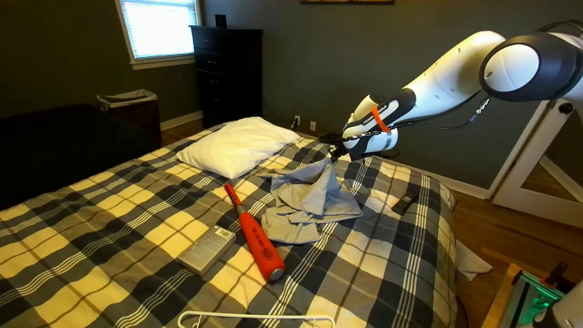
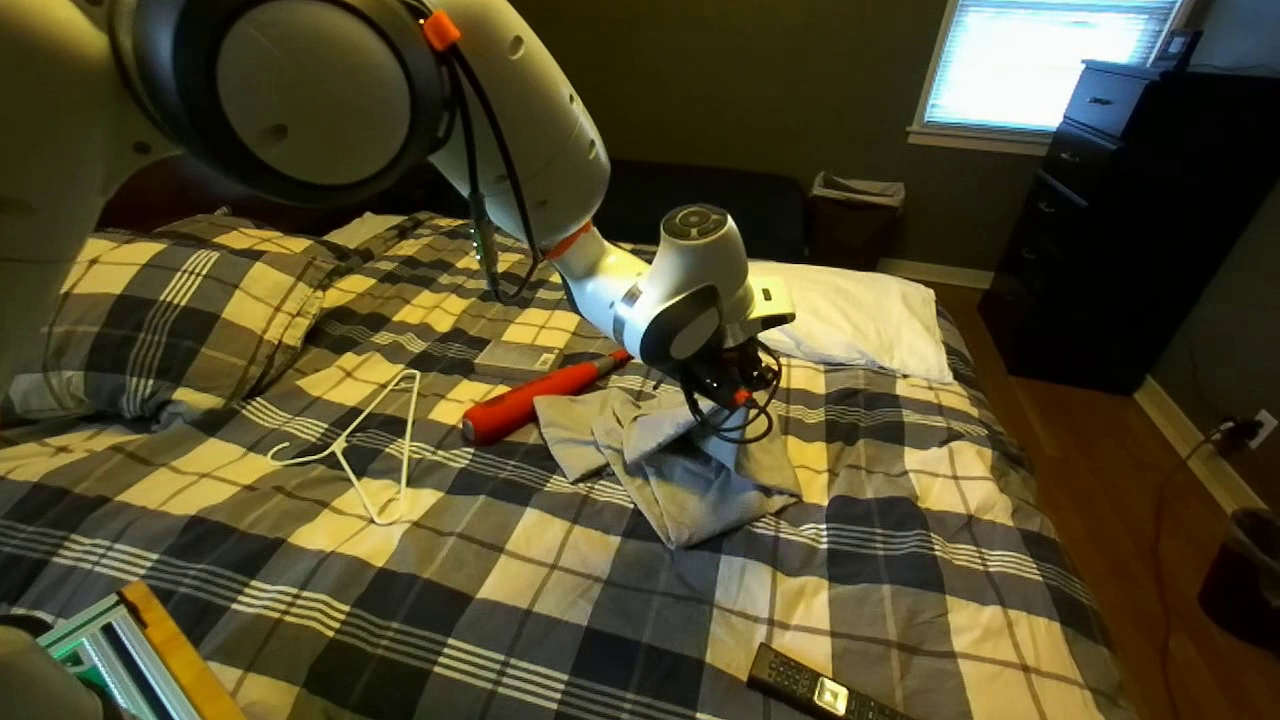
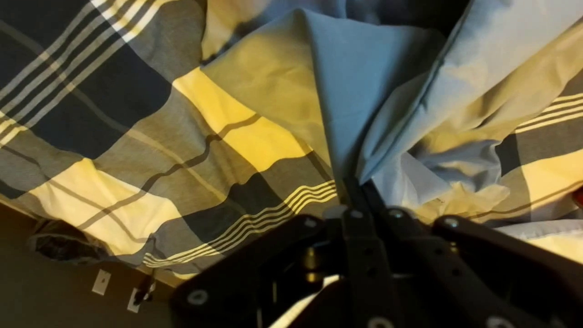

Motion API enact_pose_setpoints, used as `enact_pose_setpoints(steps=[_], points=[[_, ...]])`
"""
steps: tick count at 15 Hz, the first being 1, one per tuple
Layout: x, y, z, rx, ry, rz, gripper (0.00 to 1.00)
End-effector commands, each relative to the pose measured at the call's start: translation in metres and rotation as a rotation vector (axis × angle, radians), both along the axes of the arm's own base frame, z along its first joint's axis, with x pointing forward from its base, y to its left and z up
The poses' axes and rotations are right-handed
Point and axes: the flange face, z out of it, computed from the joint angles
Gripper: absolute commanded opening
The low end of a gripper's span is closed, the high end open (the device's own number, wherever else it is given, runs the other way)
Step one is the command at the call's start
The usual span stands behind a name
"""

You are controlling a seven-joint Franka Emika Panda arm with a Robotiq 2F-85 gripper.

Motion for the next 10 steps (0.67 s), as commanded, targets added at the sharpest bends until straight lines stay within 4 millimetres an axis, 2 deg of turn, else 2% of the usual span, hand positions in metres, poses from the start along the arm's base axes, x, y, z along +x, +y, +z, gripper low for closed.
enact_pose_setpoints(steps=[1, 4, 6, 7, 8, 10], points=[[0.008, 0.002, -0.002, -0.015, -0.052, -0.013, 0.00], [0.033, -0.006, 0.024, -0.056, -0.258, -0.042, 0.00], [0.049, -0.033, 0.048, -0.067, -0.353, -0.111, 0.00], [0.053, -0.047, 0.059, -0.067, -0.380, -0.157, 0.00], [0.038, -0.024, 0.049, -0.066, -0.317, -0.087, 0.01], [0.046, -0.046, 0.065, -0.081, -0.360, -0.130, 0.01]])
